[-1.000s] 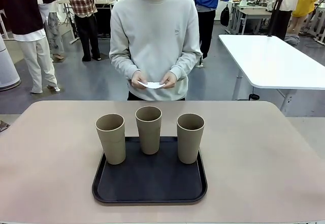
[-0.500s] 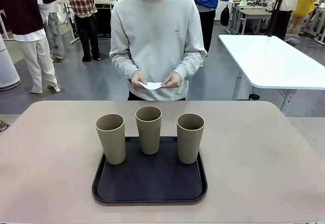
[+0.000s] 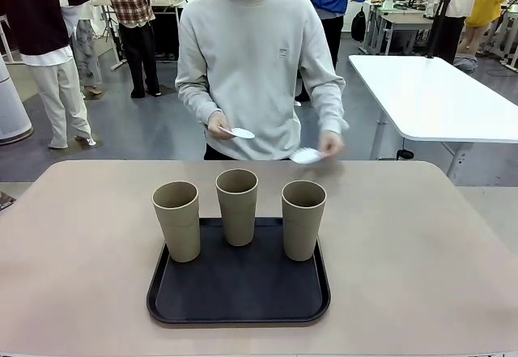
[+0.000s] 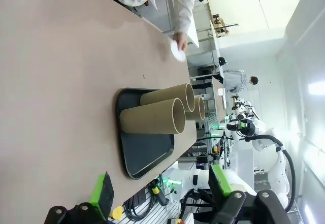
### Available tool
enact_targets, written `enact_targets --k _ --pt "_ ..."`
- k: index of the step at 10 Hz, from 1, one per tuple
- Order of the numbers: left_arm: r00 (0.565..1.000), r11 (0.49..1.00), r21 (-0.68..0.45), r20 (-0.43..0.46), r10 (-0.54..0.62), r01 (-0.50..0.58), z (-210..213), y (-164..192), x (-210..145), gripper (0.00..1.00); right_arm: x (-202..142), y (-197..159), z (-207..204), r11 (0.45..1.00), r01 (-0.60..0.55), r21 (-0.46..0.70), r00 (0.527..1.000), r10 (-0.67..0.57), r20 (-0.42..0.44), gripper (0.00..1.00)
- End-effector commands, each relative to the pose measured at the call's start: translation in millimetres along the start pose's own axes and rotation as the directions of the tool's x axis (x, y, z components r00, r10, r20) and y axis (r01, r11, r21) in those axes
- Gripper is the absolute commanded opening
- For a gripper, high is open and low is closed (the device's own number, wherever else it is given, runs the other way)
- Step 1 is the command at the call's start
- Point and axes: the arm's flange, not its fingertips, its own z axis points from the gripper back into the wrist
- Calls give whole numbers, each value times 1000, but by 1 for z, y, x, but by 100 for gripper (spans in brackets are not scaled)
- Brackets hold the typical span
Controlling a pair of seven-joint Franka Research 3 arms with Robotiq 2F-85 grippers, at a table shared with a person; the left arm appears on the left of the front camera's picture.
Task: Place coasters on the table and set cups on them.
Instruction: Pick up one Reusable plastic cup and place it on a coaster set by the human.
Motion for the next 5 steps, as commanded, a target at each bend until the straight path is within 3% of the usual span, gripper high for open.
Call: enact_targets --k 1,5 --pt "1000 1000 -8 3 -11 11 1 2 0 100 1 -1 0 1000 -8 19 1000 8 -3 100" --pt "1000 1000 -8 3 -11 11 1 2 0 100 1 -1 0 1000 -8 19 1000 8 -3 100"
